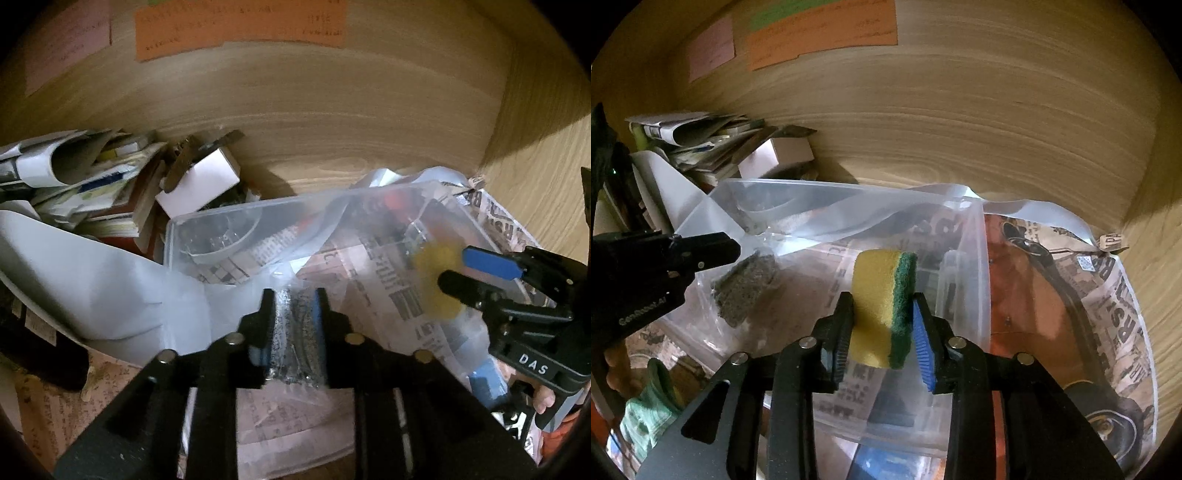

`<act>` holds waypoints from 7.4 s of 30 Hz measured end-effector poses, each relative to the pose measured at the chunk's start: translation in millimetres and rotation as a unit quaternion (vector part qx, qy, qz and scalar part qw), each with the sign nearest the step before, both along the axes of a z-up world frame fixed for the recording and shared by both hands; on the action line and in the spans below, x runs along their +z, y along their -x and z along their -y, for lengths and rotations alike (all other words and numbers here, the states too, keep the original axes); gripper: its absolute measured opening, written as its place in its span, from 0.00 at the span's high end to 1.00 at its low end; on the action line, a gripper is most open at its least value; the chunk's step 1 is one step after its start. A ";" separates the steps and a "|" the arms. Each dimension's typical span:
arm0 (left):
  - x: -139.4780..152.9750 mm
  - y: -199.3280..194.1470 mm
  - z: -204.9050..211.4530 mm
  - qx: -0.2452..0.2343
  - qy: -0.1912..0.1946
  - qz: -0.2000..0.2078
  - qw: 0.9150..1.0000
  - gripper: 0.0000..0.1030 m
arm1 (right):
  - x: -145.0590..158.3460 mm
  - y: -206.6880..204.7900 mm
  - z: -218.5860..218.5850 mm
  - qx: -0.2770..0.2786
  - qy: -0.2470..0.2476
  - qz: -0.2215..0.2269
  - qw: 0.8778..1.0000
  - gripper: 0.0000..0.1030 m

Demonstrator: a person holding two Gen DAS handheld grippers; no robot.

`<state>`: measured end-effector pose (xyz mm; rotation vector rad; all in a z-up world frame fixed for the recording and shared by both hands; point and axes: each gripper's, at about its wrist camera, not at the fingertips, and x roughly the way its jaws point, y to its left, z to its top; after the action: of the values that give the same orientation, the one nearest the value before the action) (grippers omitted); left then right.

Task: Organize soft objects
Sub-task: 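Carry both items over the clear box and open both tools to drop them, then grasp the green striped sock with the left tool while the right tool grasps the white cloth bag, then lower both items into the clear box and open both tools, then grasp the yellow ball with the left tool while the right tool grasps the black strap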

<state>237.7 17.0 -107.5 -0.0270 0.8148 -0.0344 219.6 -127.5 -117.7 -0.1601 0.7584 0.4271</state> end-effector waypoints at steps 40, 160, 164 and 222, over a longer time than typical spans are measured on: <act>-6.0 151.2 9.3 -0.035 0.016 0.033 0.999 0.06 | 9.0 121.9 15.0 0.032 -0.054 0.035 0.997 0.19; 46.4 157.5 -12.6 -0.002 -0.013 0.116 0.993 0.02 | 53.8 145.8 29.7 0.005 -0.053 0.128 0.990 0.00; 27.0 166.3 -14.2 0.002 -0.010 0.087 0.996 0.02 | 40.7 160.3 27.3 0.013 -0.058 0.107 0.992 0.00; 28.7 142.1 -25.4 -0.008 0.047 0.102 0.994 0.59 | 60.5 124.9 67.3 -0.041 -0.104 0.131 0.985 0.87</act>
<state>95.5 42.3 -78.8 -0.1045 0.6092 -0.0899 94.8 -194.8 -57.2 0.0121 0.4570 0.3962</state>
